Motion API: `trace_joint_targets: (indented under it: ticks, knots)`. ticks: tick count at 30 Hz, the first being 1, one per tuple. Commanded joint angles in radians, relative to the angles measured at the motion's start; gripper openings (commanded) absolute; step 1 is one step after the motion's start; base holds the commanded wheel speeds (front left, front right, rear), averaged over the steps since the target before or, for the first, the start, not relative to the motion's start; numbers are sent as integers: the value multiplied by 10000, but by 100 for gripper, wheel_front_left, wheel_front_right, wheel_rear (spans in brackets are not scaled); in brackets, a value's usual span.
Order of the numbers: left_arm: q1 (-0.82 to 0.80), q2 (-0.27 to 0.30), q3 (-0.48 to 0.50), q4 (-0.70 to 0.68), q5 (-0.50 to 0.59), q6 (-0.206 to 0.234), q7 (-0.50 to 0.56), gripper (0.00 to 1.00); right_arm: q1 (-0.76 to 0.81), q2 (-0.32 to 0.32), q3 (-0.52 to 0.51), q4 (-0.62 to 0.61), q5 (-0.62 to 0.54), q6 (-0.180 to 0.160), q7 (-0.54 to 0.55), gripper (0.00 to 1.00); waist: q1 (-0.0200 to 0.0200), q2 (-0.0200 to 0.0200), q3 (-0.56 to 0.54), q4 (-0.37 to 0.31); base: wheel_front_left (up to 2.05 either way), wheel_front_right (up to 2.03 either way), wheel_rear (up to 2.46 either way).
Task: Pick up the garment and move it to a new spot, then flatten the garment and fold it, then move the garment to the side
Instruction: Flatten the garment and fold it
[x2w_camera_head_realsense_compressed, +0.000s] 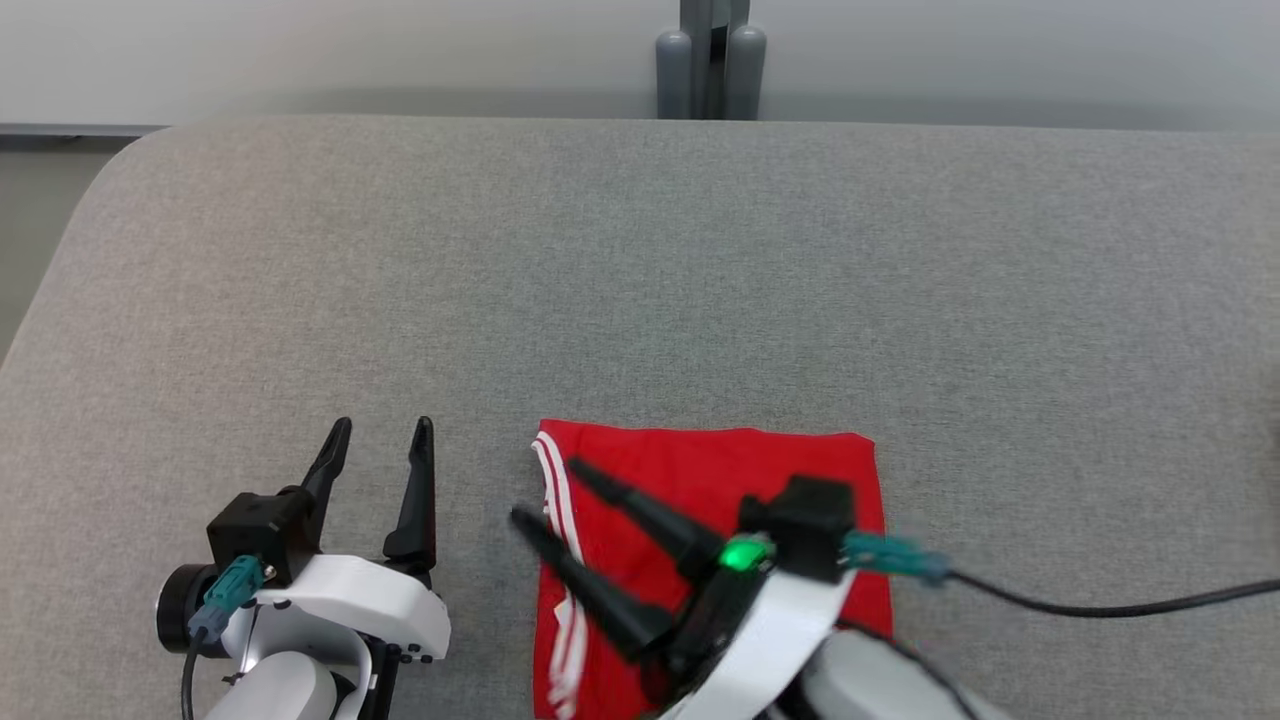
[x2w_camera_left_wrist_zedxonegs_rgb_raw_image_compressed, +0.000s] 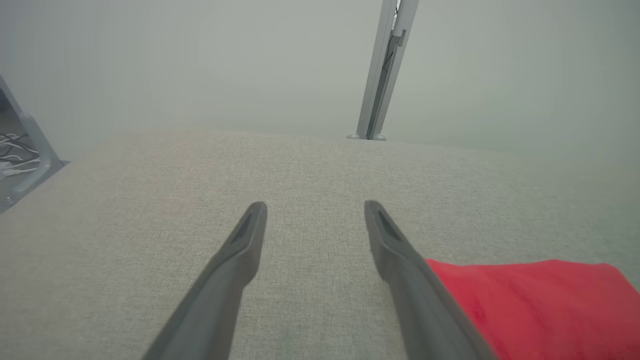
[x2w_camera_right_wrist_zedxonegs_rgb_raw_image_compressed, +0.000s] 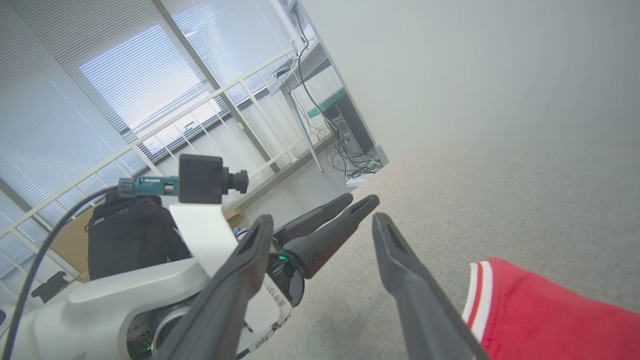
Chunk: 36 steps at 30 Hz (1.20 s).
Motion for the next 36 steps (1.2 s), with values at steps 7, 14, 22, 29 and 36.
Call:
trace_joint_targets:
  ticks: [7,14,22,29,36]
  knots:
    - [212,257,187,-196,-33,187,-49,100,780,-904,-2739,-1291,-800,-4,-323,100,-1,0,-265,-358,0,0,0]
    - [301,512,332,-422,37,313,-73,100,2033,-1175,-5973,-1407,-2582,-4,41,100,-1,0,-536,-590,0,0,0]
    - [762,837,655,-903,71,698,-159,100,3678,-997,-8635,-1846,-4570,-4,878,100,-1,0,-887,-881,0,0,0]
    - [1114,1035,705,-1100,155,894,-171,100,4613,-693,-9445,-2102,-5405,-4,1410,100,-1,0,-1014,-999,0,0,0]
    - [1360,1133,555,-1265,197,1007,-17,100,5058,-536,-9707,-2215,-5660,-4,1742,100,-1,0,-1174,-941,0,0,0]
